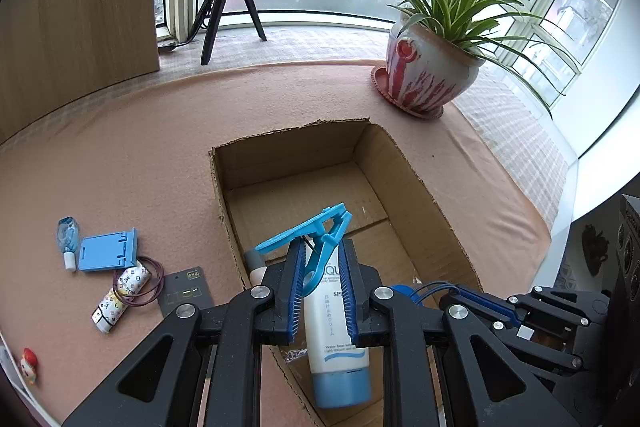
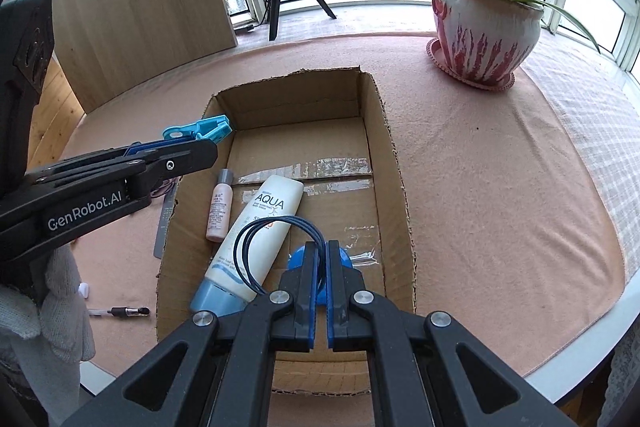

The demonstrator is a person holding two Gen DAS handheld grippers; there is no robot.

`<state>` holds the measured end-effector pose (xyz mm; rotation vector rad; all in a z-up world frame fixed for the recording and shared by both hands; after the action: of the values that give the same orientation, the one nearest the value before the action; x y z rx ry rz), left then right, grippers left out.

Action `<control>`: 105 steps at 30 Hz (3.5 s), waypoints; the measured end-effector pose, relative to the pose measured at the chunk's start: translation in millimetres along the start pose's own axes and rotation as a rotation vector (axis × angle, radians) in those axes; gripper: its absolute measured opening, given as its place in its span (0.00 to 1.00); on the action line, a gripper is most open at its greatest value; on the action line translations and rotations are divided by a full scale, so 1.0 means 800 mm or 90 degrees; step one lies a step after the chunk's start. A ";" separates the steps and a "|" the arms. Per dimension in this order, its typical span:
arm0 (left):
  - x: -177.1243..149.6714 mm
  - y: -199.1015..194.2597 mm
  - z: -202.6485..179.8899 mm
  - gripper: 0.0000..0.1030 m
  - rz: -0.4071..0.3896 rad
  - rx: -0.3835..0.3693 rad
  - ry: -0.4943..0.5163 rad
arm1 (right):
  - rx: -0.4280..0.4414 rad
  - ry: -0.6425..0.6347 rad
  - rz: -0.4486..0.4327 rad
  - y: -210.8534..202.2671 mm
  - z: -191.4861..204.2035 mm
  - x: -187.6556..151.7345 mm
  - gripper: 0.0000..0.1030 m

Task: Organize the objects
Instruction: 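Open both grippers to drop the clothespin and cable in the box, then move both tools to the white massage roller with grey ball heads, then grasp the roller's ball heads with the left gripper while the right grasps its loop, then lift the massage roller with both grippers and carry it into the box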

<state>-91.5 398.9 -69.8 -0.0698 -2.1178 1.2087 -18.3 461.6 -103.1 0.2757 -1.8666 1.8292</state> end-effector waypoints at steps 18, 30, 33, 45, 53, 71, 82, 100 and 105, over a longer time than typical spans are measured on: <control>-0.035 -0.063 0.105 0.33 -0.008 0.064 -0.065 | 0.029 -0.027 -0.028 -0.019 0.057 0.004 0.45; -0.097 -0.129 0.233 0.33 -0.007 0.119 -0.154 | 0.071 -0.078 -0.014 -0.021 0.153 -0.012 0.45; -0.115 -0.149 0.269 0.33 -0.009 0.137 -0.181 | 0.083 -0.094 -0.004 -0.017 0.182 -0.019 0.45; -0.187 -0.233 0.412 0.33 -0.034 0.208 -0.295 | 0.150 -0.182 0.044 0.003 0.304 -0.046 0.45; -0.205 -0.270 0.488 0.33 -0.048 0.230 -0.351 | 0.209 -0.234 0.074 0.013 0.388 -0.060 0.45; -0.190 -0.239 0.536 0.31 -0.018 0.187 -0.345 | 0.244 -0.311 0.135 0.052 0.504 -0.097 0.45; -0.188 -0.233 0.541 0.20 -0.023 0.177 -0.344 | 0.228 -0.322 0.149 0.072 0.523 -0.110 0.20; -0.138 -0.258 0.484 0.12 -0.082 0.149 -0.313 | 0.213 -0.320 0.087 0.037 0.496 -0.097 0.12; -0.106 -0.254 0.449 0.12 -0.096 0.131 -0.289 | 0.204 -0.303 0.065 0.020 0.475 -0.078 0.12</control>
<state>-180.8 -13.1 -76.0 0.4913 -2.3069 1.4438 -53.4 79.2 -134.1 0.8033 -1.8975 2.2867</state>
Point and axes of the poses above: each gripper's, at about its wrist camera, not at the fingertips, and y roughly the way its jaws point, z to its left, x to its top, the point moved 7 cm from there along y, roughly the way its jaws point, and after that the axes turned 6 degrees about -x, right-handed, at the moved point
